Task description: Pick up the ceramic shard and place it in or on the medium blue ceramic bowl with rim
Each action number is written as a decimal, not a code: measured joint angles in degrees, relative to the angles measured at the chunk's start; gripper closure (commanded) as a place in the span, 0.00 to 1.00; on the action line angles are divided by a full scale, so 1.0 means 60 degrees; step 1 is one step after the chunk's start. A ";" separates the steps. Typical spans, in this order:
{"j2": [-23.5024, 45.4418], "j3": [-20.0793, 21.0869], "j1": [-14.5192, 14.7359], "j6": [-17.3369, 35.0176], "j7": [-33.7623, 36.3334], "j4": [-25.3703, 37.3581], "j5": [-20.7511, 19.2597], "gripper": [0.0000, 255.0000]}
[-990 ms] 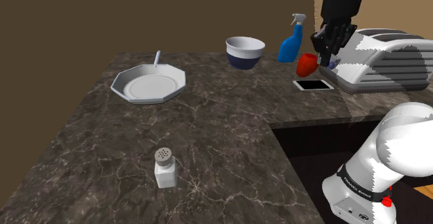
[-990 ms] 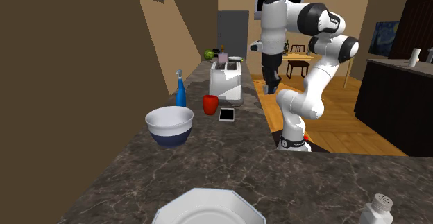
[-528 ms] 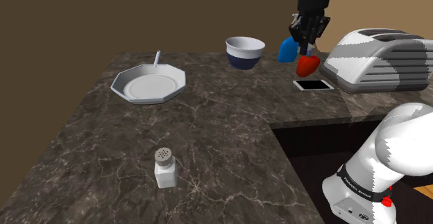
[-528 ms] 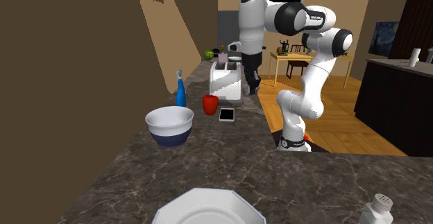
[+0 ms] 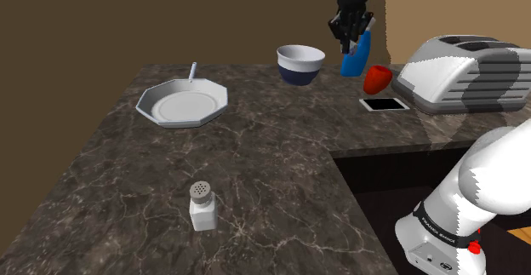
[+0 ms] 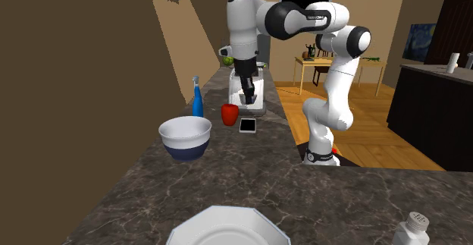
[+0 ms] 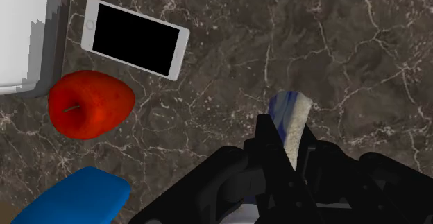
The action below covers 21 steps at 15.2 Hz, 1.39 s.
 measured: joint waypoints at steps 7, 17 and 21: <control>0.2634 -0.0187 -0.0193 -0.0101 -0.0371 0.2773 -0.0228 1.00; 0.7531 -0.0438 -0.0398 -0.1926 -0.1128 0.9568 -0.0469 1.00; 0.7474 -0.0429 -0.0426 -0.1410 -0.1069 0.8995 -0.0450 1.00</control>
